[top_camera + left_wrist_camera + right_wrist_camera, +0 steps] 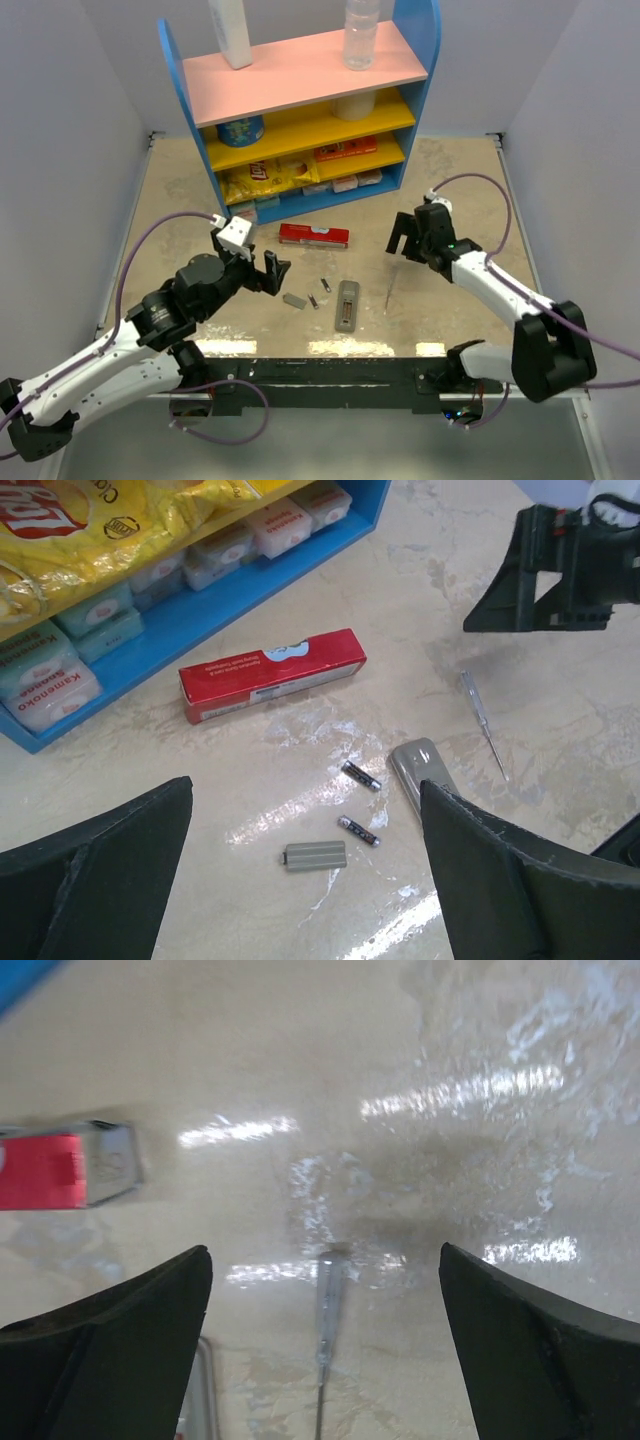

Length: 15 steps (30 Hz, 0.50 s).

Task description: Unload the batteries from the remote control

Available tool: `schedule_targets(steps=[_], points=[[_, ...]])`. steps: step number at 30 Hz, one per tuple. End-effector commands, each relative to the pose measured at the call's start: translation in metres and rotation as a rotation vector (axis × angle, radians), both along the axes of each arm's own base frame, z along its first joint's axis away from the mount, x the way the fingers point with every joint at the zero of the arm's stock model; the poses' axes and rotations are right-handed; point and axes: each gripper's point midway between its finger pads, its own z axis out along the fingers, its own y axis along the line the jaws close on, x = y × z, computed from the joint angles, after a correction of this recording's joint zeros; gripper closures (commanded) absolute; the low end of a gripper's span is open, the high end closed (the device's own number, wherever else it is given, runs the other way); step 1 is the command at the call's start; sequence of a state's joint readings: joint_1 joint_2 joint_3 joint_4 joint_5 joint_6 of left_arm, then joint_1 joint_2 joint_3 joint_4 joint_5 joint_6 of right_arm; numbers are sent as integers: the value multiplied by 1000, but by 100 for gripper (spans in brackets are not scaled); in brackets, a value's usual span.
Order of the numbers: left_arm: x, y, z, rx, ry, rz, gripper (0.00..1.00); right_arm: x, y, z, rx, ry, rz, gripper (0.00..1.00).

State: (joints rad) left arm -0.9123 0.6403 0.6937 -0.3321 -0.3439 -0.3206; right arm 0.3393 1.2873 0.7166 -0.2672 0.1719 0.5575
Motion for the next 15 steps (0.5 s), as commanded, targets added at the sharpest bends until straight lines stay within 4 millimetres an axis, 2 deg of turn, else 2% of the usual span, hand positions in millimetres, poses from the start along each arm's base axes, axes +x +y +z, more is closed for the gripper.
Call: schedule_targets(steps=[1,3,7,11,15], points=[[1,7,16,-31,-50,30,0,5,3,85,36,-199,56,2],[0,10,21,-51,-60,36,0,-3,8,110,79,-251,91,2],[-2,19,35,-103,-105,62,0,-33,16,161,163,-372,186,2],[-4,33,49,-157,-156,104,0,-60,21,195,225,-475,264,2],[-8,41,58,-192,-193,109,0,-85,20,214,272,-558,297,2]])
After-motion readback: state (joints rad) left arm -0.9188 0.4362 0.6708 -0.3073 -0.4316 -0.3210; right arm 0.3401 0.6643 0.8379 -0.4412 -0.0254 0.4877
